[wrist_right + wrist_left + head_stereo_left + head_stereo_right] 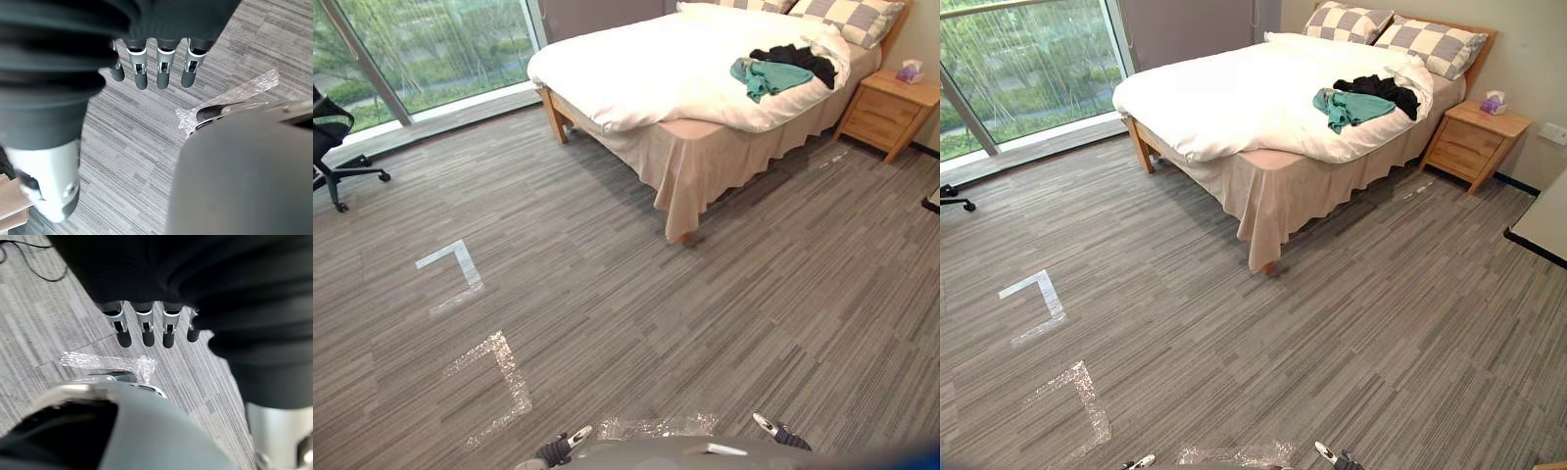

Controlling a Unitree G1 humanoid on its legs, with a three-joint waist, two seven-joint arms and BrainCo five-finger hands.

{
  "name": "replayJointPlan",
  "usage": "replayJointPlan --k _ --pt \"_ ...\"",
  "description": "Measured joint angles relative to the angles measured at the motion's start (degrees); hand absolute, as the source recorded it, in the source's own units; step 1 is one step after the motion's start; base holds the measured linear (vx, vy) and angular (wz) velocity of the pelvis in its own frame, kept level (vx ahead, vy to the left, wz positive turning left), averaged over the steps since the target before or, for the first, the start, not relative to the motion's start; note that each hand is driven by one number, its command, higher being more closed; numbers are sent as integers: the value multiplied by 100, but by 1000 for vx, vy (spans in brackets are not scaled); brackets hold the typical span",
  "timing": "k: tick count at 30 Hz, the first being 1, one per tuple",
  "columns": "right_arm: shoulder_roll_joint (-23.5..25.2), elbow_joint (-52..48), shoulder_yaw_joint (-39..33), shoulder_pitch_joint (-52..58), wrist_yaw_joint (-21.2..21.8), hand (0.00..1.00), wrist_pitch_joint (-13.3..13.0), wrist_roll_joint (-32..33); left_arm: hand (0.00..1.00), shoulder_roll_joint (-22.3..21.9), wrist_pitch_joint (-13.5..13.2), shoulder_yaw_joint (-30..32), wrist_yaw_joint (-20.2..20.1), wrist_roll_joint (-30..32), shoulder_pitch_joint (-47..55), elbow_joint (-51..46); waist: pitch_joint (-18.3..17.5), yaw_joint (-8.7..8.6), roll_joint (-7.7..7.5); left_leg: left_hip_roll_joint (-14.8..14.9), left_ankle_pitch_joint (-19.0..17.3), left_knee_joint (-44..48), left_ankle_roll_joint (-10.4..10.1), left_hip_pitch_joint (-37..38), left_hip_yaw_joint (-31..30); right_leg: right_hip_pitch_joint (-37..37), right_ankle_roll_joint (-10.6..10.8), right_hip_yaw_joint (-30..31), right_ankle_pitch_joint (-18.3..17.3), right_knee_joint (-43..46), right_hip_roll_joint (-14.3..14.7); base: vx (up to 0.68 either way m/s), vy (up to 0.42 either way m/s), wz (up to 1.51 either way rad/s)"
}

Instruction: Tidy the bed and pick cloth on bed and put in laundry

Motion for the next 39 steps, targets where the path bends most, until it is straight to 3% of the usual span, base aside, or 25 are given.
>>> replayJointPlan --k 3,6,9,13,20,22,24,27,29,31,35,39 --pt "20 5 -32 -73 0 0 7 -11 0 3 -92 -1 -93 0 -24 1 33 3 0 0 15 -138 -66 112 3 115 35 -60 -4 -71 26 108 -13 0" --pt "34 5 -55 -162 -1 0 7 -11 0 -1 -94 -27 -97 4 -50 1 65 3 17 19 -20 -182 -147 250 7 193 211 -75 -28 -81 40 40 -9 0" --pt "104 2 -135 -275 39 0 12 -12 0 5 -5 -50 -300 120 -115 1 66 18 14 28 -64 -181 -215 274 24 216 238 -82 -38 -81 43 8 -10 -2" --pt "270 0 -146 -408 122 0 22 -8 0 4 143 -53 -272 118 -157 1 75 27 18 31 -84 -181 -246 307 30 269 304 -82 -81 -68 40 3 -7 -1" --pt "300 -2 -211 -415 100 0 36 121 0 -20 -202 -59 -42 347 -185 0 117 43 -13 36 -133 -173 -313 413 130 294 268 -31 -110 -34 36 -24 -16 -6" --pt "307 -6 -241 -396 23 0 46 276 0 -9 -217 -65 -45 393 -188 0 135 25 -28 35 -150 -161 -292 443 200 201 128 24 -214 162 24 -35 -23 -18" --pt "307 -22 -264 -388 -54 0 67 360 0 -8 -216 -69 -45 395 -198 0 175 13 -23 45 -176 -127 -256 472 280 104 105 60 -354 430 5 -25 -13 -17" --pt "316 -83 -496 -393 -241 0 234 676 0 30 -207 -185 -44 396 -232 0 285 -18 -24 68 -338 113 -142 477 556 -354 223 72 -866 1387 -138 -46 9 -35" --pt "319 -78 -680 -357 -276 0 373 788 0 90 -163 -307 -38 448 -240 11 331 -114 -74 80 -414 237 -140 477 646 -370 116 -133 -1008 1510 -238 -20 5 -19" --pt "313 -78 -793 -306 -275 0 408 864 0 78 -99 -306 -30 444 -271 138 349 -128 -51 147 -469 288 -175 507 716 -304 141 -266 -939 1418 -226 20 -11 -16" --pt "296 -13 -737 -339 -114 0 449 1040 0 9 -94 -293 84 450 -335 213 398 -99 75 404 -525 270 -268 589 1183 -205 229 -370 -417 865 98 24 -62 -63" --pt "179 1 -728 -422 74 0 450 924 0 34 -104 -232 87 597 -358 215 567 -154 104 537 -614 375 -382 758 1597 -257 212 -420 -431 1007 169 -10 -73 -50"
